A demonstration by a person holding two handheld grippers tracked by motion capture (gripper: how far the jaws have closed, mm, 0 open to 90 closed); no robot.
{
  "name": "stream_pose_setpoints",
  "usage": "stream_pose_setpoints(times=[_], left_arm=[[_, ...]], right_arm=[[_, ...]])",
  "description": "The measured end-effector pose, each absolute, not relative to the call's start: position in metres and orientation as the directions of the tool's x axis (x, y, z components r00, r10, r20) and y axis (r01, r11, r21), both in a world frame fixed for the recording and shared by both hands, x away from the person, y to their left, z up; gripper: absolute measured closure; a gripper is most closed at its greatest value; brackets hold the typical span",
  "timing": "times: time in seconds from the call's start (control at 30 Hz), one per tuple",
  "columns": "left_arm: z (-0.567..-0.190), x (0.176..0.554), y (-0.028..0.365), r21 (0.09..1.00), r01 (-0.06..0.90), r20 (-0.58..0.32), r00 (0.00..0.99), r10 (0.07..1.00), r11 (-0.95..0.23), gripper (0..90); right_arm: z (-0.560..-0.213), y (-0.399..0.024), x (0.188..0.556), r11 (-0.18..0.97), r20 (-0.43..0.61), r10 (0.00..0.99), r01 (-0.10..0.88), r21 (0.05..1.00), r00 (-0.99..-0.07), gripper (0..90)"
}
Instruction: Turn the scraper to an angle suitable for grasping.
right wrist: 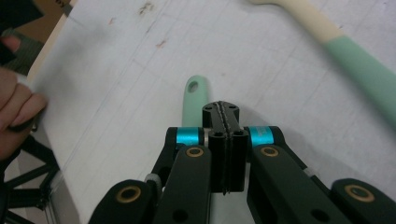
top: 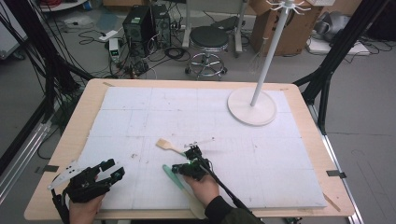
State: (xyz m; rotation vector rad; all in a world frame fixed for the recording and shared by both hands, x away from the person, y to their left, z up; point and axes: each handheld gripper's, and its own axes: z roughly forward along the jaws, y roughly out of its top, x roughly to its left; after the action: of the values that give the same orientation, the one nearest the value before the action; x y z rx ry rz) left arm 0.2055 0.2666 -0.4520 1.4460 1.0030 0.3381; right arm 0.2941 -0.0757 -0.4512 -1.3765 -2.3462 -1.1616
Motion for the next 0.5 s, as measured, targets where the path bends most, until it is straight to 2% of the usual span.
stream_pose_setpoints(times=[0.13, 0.5], left_arm=[[-0.452, 0.206, 0.267, 0.916, 0.366, -0.360, 0.575, 0.735, 0.162, 35.7], [-0.452, 0.206, 0.265, 0.916, 0.368, -0.358, 0.572, 0.738, 0.160, 35.8]], right_arm=[[-0.447, -0.081, 0.277, 0.286, 0.480, 0.648, 0.773, 0.567, -0.591, 90.0], [-0.450, -0.095, 0.233, 0.347, 0.465, 0.613, 0.747, 0.568, -0.639, 90.0]])
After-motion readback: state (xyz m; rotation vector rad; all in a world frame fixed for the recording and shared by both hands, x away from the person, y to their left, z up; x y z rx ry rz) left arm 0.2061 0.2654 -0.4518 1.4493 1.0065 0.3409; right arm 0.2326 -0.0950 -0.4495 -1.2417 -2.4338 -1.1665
